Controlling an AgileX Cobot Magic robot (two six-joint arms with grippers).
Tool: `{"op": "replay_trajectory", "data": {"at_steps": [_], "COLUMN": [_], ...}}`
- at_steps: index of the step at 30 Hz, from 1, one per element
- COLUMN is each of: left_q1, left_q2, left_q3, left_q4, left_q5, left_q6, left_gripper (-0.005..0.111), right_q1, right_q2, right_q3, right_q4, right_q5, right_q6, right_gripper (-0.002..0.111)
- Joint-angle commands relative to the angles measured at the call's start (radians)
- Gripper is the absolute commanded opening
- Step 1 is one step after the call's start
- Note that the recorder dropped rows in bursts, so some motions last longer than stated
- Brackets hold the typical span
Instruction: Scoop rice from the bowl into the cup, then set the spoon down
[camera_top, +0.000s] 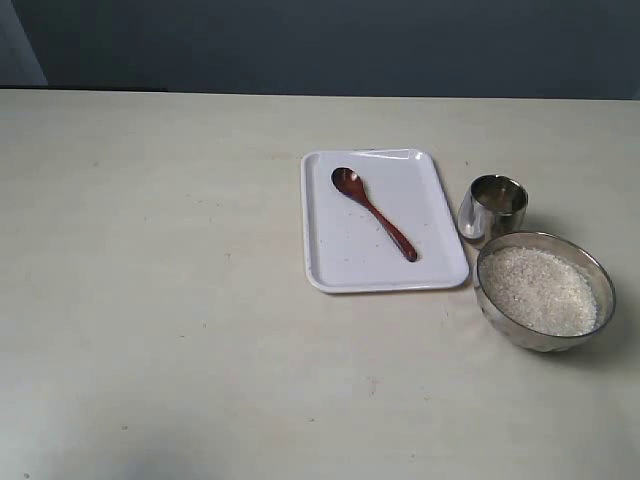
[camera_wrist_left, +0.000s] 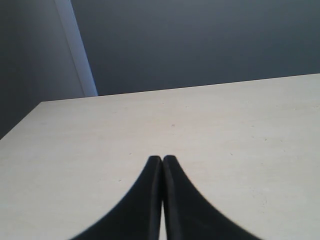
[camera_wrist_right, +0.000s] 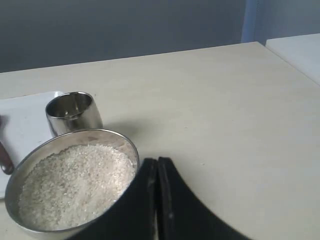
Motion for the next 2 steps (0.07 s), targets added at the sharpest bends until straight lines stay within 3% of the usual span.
{"op": "replay_trajectory", "data": {"at_steps": [1, 2], "left_q1": [0.0, 0.0], "left_q2": [-0.005, -0.005], "left_q3": [-0.003, -0.003], "left_q4": [-0.003, -0.003], "left_q5": [-0.006, -0.006], "left_q6": [-0.005, -0.005], "left_gripper": [0.0, 0.0], "right_q1": [-0.005, -0.005], "right_q2": [-0.004, -0.004], "right_q3": [0.005, 0.005], "right_q4": [-0.005, -0.005], "right_q5": [-0.015, -0.015], "right_q6": [-0.002, -0.002], "right_gripper": [-0.001, -0.001]}}
